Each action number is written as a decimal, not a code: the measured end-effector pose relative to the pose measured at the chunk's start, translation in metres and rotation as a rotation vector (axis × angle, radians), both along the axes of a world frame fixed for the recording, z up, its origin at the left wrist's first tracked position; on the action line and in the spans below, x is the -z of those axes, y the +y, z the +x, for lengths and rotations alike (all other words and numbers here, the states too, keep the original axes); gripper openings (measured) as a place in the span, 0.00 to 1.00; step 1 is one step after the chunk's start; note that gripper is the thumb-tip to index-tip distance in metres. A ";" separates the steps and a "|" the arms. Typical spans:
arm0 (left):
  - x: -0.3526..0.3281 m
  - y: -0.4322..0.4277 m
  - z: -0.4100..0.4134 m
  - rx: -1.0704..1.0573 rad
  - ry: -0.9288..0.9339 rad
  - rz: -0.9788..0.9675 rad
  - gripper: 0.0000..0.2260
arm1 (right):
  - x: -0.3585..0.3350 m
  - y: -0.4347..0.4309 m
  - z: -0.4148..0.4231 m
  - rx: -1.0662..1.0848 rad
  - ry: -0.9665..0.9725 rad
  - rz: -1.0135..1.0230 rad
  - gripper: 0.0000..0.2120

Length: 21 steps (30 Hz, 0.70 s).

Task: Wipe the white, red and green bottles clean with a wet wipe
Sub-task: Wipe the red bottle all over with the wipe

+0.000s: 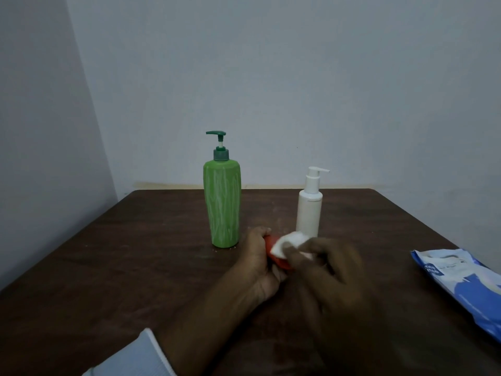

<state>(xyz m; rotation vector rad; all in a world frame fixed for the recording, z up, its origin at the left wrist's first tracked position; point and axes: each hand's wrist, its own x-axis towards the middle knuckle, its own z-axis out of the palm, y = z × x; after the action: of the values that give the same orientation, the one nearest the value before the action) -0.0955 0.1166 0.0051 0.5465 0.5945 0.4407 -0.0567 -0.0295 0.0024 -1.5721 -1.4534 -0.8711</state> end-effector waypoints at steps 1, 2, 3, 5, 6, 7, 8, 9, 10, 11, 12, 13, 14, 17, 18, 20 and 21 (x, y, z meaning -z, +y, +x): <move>0.000 -0.002 -0.001 0.018 0.000 0.008 0.19 | 0.002 0.002 -0.004 -0.027 -0.015 -0.019 0.16; 0.000 -0.002 -0.001 0.027 0.010 0.018 0.19 | 0.002 0.003 -0.004 -0.026 -0.005 -0.039 0.16; -0.001 -0.003 -0.002 0.027 0.018 0.019 0.19 | 0.001 0.003 -0.002 -0.003 0.028 -0.056 0.17; -0.004 -0.003 -0.002 -0.005 0.018 0.012 0.19 | -0.001 -0.001 0.009 0.112 0.092 -0.116 0.15; -0.004 -0.002 -0.001 -0.041 0.019 -0.005 0.17 | -0.002 -0.004 0.016 0.182 0.100 -0.176 0.13; -0.005 -0.002 0.000 -0.067 0.011 -0.019 0.15 | -0.002 -0.007 0.023 0.232 0.105 -0.234 0.11; -0.005 -0.002 0.000 -0.086 0.002 -0.028 0.13 | -0.003 -0.009 0.027 0.251 0.120 -0.257 0.09; -0.004 -0.001 0.001 -0.092 0.002 -0.034 0.13 | -0.003 -0.010 0.029 0.241 0.135 -0.231 0.10; -0.003 0.000 0.002 -0.078 0.002 -0.027 0.14 | -0.003 -0.011 0.027 0.197 0.141 -0.171 0.12; -0.002 0.001 0.002 -0.053 0.011 -0.014 0.16 | -0.004 -0.010 0.020 0.134 0.125 -0.099 0.14; -0.001 0.001 0.003 -0.026 0.011 -0.007 0.18 | -0.005 -0.008 0.012 0.064 0.088 -0.048 0.15; -0.002 0.000 0.000 -0.002 0.006 -0.007 0.18 | -0.005 -0.006 0.002 -0.005 0.041 -0.033 0.15; -0.002 0.000 -0.003 0.007 0.010 -0.008 0.18 | -0.003 -0.003 -0.005 -0.055 -0.001 -0.040 0.15; -0.005 -0.003 -0.007 -0.011 0.002 -0.025 0.17 | -0.002 0.000 -0.004 -0.016 0.045 -0.081 0.16; -0.005 -0.002 -0.006 -0.023 0.006 -0.035 0.17 | -0.001 -0.001 0.001 0.036 0.089 -0.106 0.16; -0.004 0.001 -0.005 -0.074 0.017 -0.032 0.16 | -0.004 -0.007 0.009 0.129 0.125 -0.190 0.14; -0.003 0.002 -0.004 -0.096 0.017 -0.033 0.15 | -0.005 -0.010 0.012 0.144 0.117 -0.225 0.14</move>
<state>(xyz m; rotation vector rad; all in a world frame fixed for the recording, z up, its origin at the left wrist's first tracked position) -0.0991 0.1188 0.0080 0.4920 0.6451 0.5168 -0.0448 -0.0391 0.0071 -1.8815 -1.4061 -0.7016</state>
